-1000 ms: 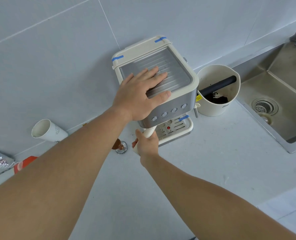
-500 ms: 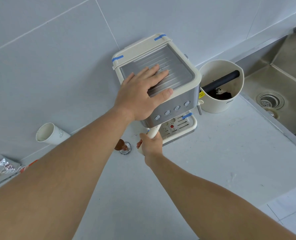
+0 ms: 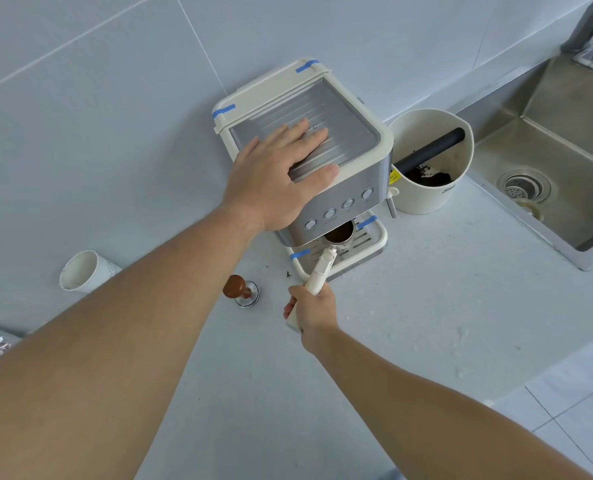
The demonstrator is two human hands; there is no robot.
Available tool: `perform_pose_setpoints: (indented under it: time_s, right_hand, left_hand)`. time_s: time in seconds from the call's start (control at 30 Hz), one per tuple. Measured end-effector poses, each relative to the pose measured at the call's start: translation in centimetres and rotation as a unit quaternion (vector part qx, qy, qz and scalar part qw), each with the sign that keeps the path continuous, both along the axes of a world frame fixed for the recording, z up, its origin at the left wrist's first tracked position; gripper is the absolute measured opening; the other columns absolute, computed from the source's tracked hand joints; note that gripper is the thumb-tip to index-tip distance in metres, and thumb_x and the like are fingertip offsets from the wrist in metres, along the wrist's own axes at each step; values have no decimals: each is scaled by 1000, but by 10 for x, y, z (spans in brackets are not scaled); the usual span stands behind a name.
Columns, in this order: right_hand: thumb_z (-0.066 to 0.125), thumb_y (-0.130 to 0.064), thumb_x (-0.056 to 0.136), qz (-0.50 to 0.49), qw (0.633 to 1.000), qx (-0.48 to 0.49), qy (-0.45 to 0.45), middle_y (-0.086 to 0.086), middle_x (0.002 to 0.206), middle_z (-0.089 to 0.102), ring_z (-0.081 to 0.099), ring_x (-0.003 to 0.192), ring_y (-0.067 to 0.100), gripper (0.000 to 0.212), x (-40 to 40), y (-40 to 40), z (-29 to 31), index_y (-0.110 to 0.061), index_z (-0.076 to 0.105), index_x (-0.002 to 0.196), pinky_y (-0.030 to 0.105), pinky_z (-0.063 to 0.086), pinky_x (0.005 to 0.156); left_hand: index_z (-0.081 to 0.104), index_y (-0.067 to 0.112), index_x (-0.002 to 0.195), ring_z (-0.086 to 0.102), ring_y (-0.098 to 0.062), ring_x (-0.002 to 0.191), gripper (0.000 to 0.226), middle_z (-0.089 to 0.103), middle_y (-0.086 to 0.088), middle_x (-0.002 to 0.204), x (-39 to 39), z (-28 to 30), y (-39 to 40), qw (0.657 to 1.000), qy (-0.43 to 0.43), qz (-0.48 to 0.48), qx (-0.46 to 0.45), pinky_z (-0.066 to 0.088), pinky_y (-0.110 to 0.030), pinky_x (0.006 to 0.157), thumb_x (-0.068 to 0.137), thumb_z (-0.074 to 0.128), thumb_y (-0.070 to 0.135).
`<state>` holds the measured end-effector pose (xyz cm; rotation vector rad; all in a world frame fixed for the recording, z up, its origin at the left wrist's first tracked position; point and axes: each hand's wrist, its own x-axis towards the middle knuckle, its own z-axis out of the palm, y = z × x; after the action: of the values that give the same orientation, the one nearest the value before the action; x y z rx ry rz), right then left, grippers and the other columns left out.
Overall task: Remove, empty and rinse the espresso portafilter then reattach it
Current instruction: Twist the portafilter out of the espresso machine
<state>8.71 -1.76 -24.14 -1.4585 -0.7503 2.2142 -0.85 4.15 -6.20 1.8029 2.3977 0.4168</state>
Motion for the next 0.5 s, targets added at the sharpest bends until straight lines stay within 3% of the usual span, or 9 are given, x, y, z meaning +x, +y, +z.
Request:
perform_pose_setpoints:
  time_s: [0.2,0.5]
  right_hand:
    - [58,-2,81,48,999,15,-11,8,63,53,50,46,20,12,30,1,5,-9,48,83,31,48,52]
    - [58,1,80,97,995,26,-26,7,59,51,46,44,21,14,87,4,11,-8,47,77,29,44,45]
  left_hand:
    - [36,44,146,14,-6,149,64,24,14,161,1,0,0,1000,-2,-1,4,4,-40,120,86,38,66]
    - [35,44,146,14,-6,149,61,23,14,161,-1,-3,-1,1000,9,-5,7,5,-39,120,89,39,66]
